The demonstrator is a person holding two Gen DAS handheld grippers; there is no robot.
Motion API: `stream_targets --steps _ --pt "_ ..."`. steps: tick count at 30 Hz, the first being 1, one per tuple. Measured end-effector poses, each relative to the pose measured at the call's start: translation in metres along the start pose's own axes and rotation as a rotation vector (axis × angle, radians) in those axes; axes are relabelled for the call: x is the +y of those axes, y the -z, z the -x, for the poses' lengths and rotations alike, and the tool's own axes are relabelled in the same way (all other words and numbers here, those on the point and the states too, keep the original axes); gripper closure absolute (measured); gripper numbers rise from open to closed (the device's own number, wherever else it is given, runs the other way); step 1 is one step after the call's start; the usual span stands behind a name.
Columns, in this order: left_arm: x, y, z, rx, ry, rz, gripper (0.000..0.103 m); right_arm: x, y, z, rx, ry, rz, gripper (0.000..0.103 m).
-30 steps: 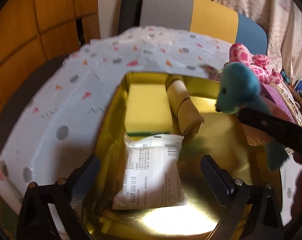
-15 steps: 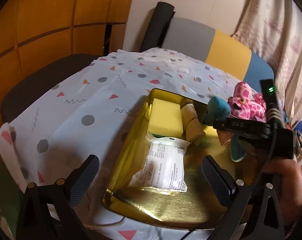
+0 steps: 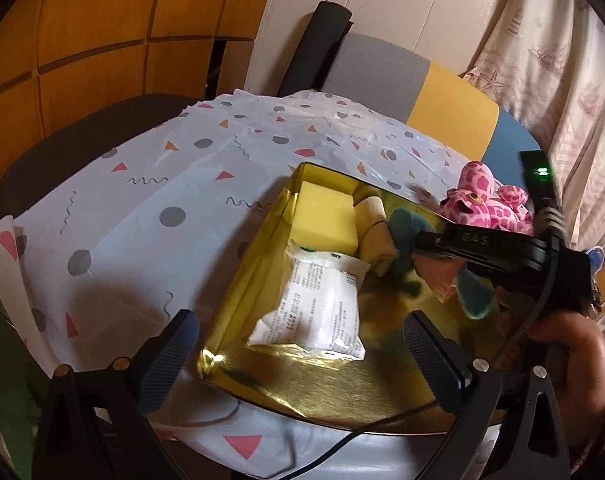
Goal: Organize soft objects
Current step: 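Lower the blue plush into the gold tin and open the right tool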
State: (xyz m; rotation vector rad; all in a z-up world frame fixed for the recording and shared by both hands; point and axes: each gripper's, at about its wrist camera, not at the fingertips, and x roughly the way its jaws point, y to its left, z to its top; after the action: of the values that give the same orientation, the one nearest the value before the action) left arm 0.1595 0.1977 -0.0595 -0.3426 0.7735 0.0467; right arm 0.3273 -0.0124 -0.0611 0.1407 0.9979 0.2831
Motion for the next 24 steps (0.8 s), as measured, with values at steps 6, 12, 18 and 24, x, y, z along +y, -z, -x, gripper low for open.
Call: stream_targets --steps 6,12,18,24 --pt "-0.010 0.007 0.001 0.005 0.019 -0.006 0.000 0.005 0.017 0.044 -0.091 0.015 0.106 0.056" --pt "-0.022 0.014 0.004 0.014 0.033 -0.021 0.000 0.002 0.021 0.052 -0.081 -0.025 0.125 0.056" --pt "-0.024 0.016 0.007 0.015 0.021 -0.021 0.000 0.021 0.028 0.009 0.069 0.068 0.263 0.076" --pt "-0.017 0.019 0.007 0.029 0.000 -0.016 0.000 0.018 0.002 -0.012 0.032 0.109 0.214 0.078"
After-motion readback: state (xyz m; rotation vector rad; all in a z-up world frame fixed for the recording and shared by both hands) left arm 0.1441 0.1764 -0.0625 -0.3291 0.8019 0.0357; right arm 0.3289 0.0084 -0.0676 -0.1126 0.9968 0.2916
